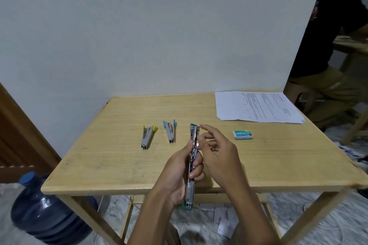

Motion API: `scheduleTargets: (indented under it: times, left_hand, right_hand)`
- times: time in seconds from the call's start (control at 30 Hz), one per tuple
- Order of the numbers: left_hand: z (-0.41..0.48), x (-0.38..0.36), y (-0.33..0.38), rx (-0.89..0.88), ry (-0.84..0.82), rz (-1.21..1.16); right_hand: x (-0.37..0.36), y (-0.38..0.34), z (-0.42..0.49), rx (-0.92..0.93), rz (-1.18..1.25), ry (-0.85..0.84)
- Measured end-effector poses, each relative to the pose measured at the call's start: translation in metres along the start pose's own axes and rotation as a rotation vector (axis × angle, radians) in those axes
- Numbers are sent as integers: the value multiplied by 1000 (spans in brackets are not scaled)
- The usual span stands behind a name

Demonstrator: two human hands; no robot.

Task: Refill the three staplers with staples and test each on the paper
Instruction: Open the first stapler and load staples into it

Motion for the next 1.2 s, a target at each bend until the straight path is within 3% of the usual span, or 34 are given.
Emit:
scheduleTargets:
  times: [0.47,0.7,0.83,1.1,1.2]
  left_hand:
    - [-4,1,3,-55,122,-58]
    - [-4,13,11,-27,217,-197]
    - [-2,17,13,-8,220,-249]
    - [0,14,8,-69,196,-41]
    - [-5,14,14,-161,236,165]
  right_hand:
    - [-10,-4,-9,-18,102,-48]
    - [-10,-23,-23,374,-84,28]
    - [-11,-27,-31,493,-118,63]
    - [-10,-12,-24,67,121,41]
    - [-11,4,-21,-220,321,105]
Point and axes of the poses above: each hand's wrist, its own z-axis towards the middle knuckle, its own x-axis out of the back of the hand, y = z × x, the point moved 6 cm from there along z, towards the middle knuckle, and after that the axes turned 8 degrees about x, right-handed, at the moved point
